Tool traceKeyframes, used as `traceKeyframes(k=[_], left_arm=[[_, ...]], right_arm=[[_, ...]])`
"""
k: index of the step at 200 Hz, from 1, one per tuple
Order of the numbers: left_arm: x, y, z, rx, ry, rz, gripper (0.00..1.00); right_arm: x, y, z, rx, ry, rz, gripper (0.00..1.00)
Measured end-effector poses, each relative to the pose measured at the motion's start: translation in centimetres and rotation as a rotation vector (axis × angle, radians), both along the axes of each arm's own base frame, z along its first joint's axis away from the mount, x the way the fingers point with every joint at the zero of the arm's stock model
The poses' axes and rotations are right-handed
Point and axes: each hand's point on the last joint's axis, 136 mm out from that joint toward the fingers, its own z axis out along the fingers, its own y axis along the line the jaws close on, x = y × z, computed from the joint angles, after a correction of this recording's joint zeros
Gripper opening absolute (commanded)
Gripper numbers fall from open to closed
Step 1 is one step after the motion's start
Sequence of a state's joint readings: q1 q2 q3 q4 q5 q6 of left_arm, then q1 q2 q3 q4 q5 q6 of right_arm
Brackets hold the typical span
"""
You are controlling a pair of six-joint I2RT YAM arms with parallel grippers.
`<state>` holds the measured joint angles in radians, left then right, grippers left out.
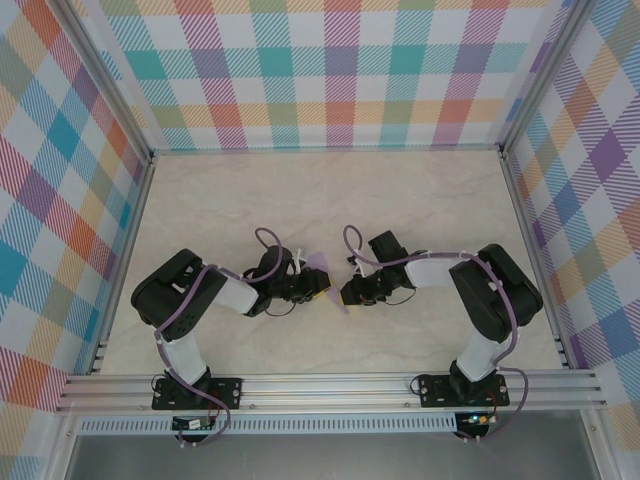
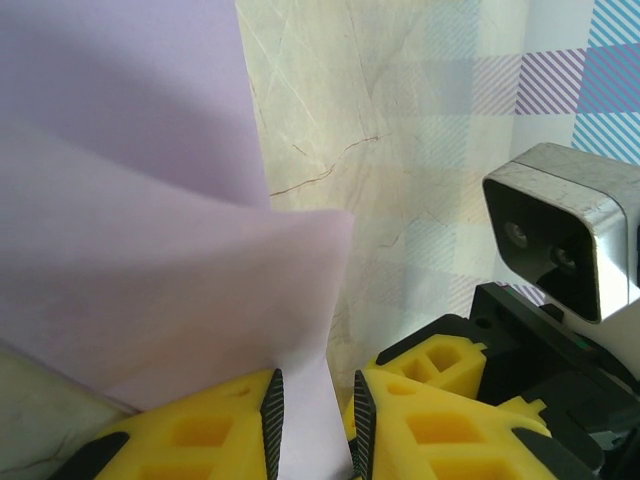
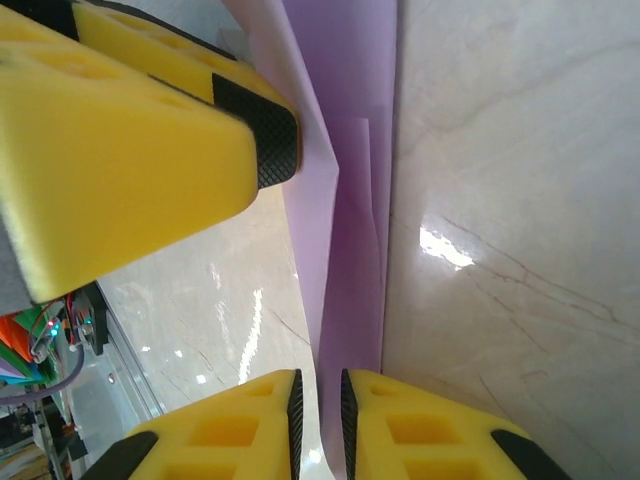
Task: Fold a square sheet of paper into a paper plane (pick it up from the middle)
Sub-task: Fold the wing for the fifth time at the center of the table.
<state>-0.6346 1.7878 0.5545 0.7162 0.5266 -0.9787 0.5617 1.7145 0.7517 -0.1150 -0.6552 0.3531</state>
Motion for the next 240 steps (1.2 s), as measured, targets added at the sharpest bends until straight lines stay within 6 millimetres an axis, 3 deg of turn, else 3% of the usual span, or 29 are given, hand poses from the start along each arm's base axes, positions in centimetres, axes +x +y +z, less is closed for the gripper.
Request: traceKeyframes(k=[56, 91, 132, 165, 190, 209, 240], left_arm=[[0.0, 0.0, 0.0, 0.002, 0.003, 0.000, 0.27], [0.0, 0.0, 0.0, 0.002, 0.003, 0.000, 0.27], [0.0, 0.0, 0.0, 0.002, 0.003, 0.000, 0.27], [0.0, 0.0, 0.0, 0.003, 0.004, 0.000, 0.27], [0.0, 0.0, 0.0, 0.003, 0.004, 0.000, 0.27], [0.1, 0.0, 0.0, 0.003, 0.004, 0.001, 0.27], [0.1, 0.0, -0.1, 0.006, 0.006, 0.003, 0.27]], right_arm=[[-0.6, -0.5, -0.6, -0.025, 0.010, 0.015, 0.10], [-0.7, -0.5, -1.1, -0.027, 0.033, 0.017, 0.10], [-0.5, -0.5, -0.6, -0.027, 0.024, 0.006, 0.23], [0.7, -0.5, 2.4, -0.016, -0.082, -0.033, 0.29], [1.3, -0.3, 4.1, -0.008, -0.145, -0.040, 0.23], [0.9, 0.3, 4.1, -0.022, -0.147, -0.032, 0.14], [0.3, 1.2, 3.6, -0.044, -0.125, -0.014, 0.07]])
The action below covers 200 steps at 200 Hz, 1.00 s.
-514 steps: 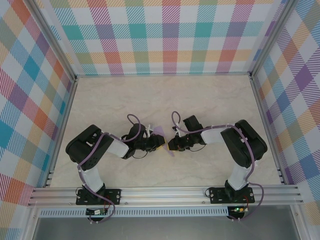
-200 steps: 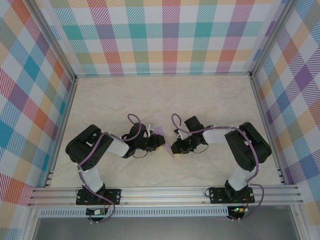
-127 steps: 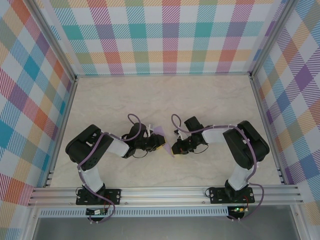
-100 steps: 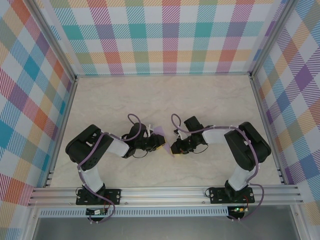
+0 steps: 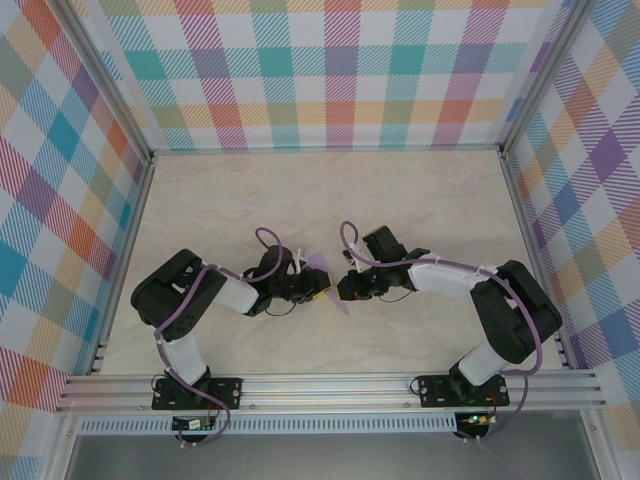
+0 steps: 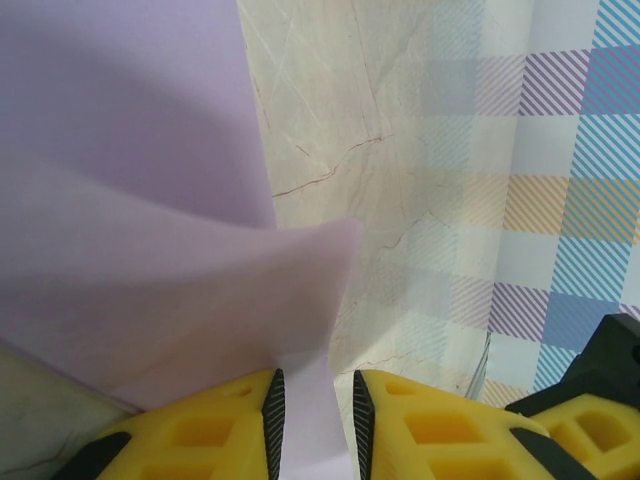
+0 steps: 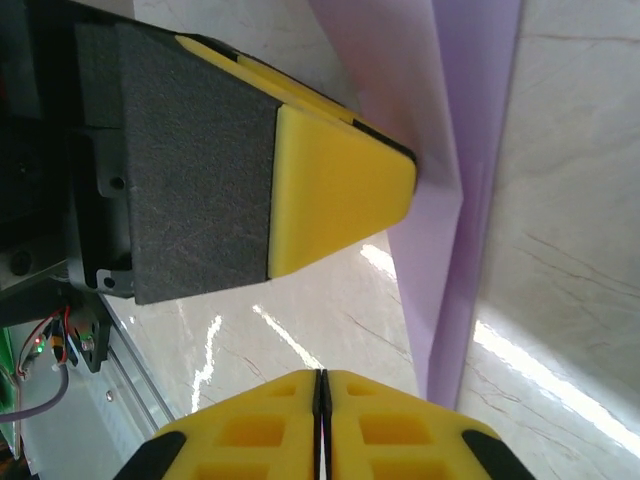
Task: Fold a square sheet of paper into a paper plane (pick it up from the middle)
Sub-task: Fold the wing for the fifth time at the center of the table.
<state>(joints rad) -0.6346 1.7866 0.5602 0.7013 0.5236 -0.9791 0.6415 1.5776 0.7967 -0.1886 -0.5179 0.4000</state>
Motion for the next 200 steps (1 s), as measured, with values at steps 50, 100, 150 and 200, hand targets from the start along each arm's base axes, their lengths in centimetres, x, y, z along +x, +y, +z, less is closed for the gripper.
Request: traceKeyframes(k=[50, 100, 150, 200], left_arm=[[0.0, 0.0, -0.1, 0.006, 0.008, 0.001, 0.26], [0.0, 0.0, -0.1, 0.008, 0.010, 0.001, 0.26], [0.1, 0.1, -0.2, 0.018, 0.019, 0.006, 0.24], [0.1, 0.2, -0.4, 0.029, 0.028, 0.010, 0.22]], right_arm=[[0.5, 1.6, -1.5, -0.054, 0.023, 0.015, 0.02], [0.7, 1.0, -3.3, -0.125, 0.044, -0.007, 0.00], [0.5, 0.7, -4.2, -0.151, 0.064, -0.009, 0.00], [0.4, 0.7, -4.3, -0.149, 0.068, -0.007, 0.00]])
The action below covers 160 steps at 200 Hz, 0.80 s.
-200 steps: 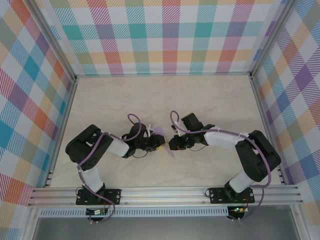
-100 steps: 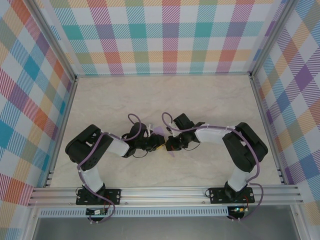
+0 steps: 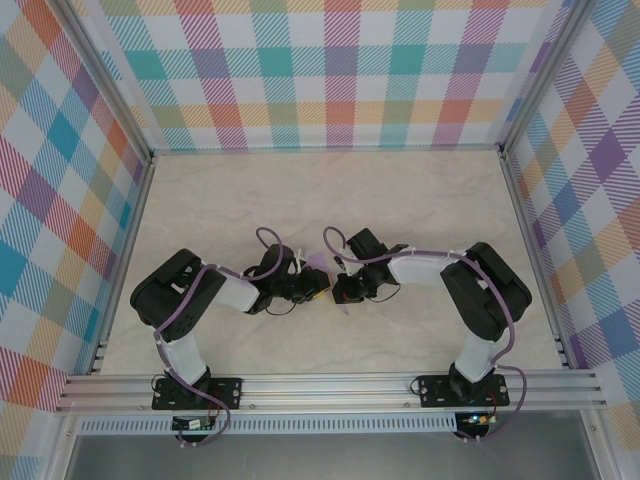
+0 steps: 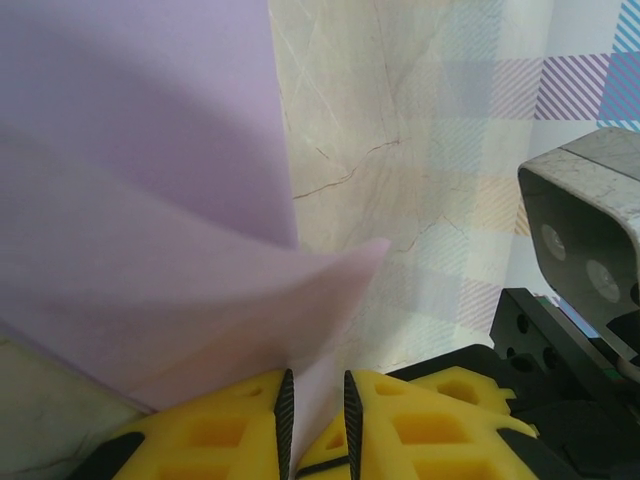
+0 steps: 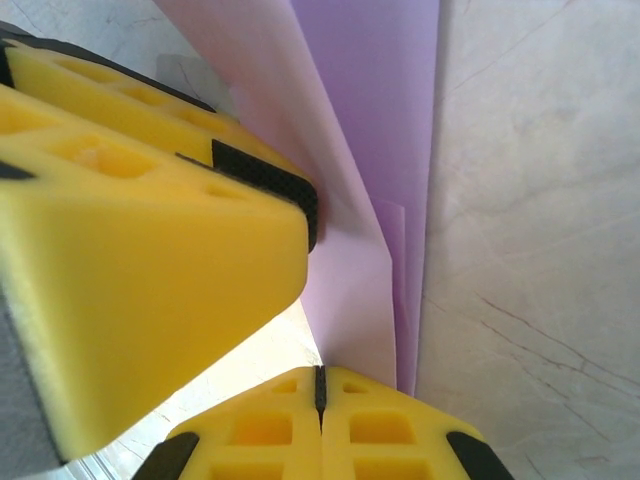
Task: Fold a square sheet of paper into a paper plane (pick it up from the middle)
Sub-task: Fold the wing for the fifth time at the center of the table.
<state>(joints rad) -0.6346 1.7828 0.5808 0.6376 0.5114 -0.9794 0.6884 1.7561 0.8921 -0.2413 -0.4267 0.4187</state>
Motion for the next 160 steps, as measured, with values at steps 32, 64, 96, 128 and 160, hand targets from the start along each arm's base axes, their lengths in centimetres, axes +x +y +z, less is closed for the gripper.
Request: traceKeyframes(k=[32, 64, 96, 128, 160], left_arm=[[0.1, 0.1, -0.1, 0.015, 0.013, 0.007, 0.20], [0.3, 0.3, -0.3, 0.039, 0.024, 0.025, 0.18], [0.4, 0.4, -0.5, 0.067, 0.034, 0.036, 0.16], [0.4, 0.5, -0.6, 0.076, 0.040, 0.039, 0.15], [0.4, 0.6, -0.7, 0.081, 0.042, 0.041, 0.13]], right_arm=[[-0.3, -0.2, -0.3, -0.003, 0.008, 0.002, 0.00], [-0.4, -0.2, -0.4, 0.009, 0.003, 0.006, 0.00], [-1.0, -0.5, -0.4, 0.019, 0.005, 0.013, 0.00], [-1.7, -0.9, -0.5, 0.021, 0.015, 0.017, 0.00], [-2.3, -1.2, -0.5, 0.022, 0.024, 0.020, 0.01]])
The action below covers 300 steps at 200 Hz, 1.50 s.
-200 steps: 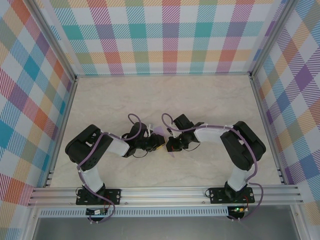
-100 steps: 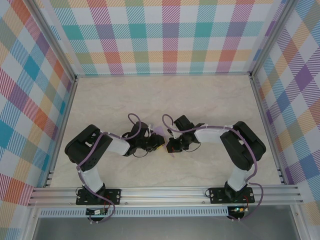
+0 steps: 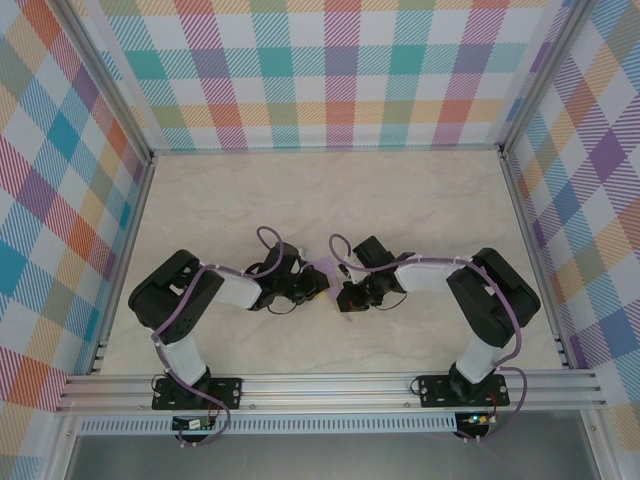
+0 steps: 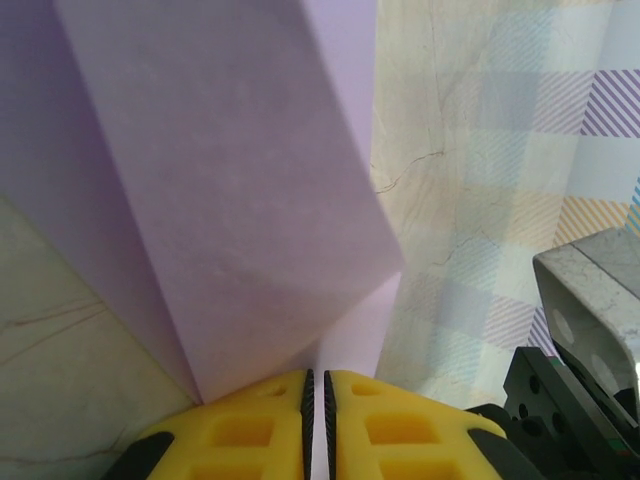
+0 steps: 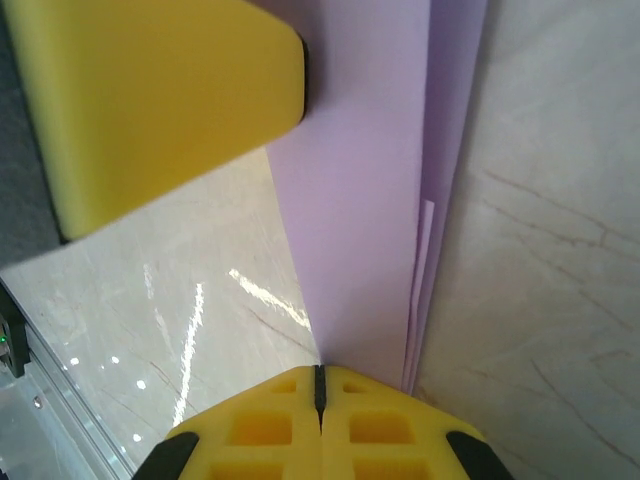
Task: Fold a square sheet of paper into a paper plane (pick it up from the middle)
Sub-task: Fold the wing for the fifth time at the center of the table.
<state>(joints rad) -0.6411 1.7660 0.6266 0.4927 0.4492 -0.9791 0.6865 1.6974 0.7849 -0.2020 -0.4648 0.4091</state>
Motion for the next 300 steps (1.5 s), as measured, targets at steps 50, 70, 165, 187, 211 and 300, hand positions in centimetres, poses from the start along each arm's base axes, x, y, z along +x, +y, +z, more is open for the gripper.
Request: traceKeyframes(k=[50, 70, 165, 187, 211, 300], left_arm=[[0.0, 0.0, -0.1, 0.013, 0.014, 0.000, 0.12], [0.1, 0.0, -0.1, 0.027, 0.023, -0.005, 0.11], [0.0, -0.1, -0.4, 0.078, 0.039, -0.039, 0.10], [0.0, -0.1, -0.4, 0.082, 0.042, -0.041, 0.09], [0.0, -0.1, -0.5, 0.086, 0.047, -0.041, 0.09], [0.0, -0.1, -0.5, 0.086, 0.048, -0.040, 0.08]], right_arm=[[-0.4, -0.3, 0.0, -0.003, 0.005, 0.005, 0.01], [-0.4, -0.3, 0.0, -0.003, 0.005, 0.005, 0.01], [-0.9, -0.7, 1.5, -0.005, 0.007, -0.001, 0.02], [-1.1, -0.8, 1.6, -0.009, 0.014, -0.001, 0.01], [-1.4, -1.0, 1.5, -0.017, 0.028, 0.001, 0.01], [-2.6, -1.4, -0.1, -0.039, 0.102, 0.012, 0.01]])
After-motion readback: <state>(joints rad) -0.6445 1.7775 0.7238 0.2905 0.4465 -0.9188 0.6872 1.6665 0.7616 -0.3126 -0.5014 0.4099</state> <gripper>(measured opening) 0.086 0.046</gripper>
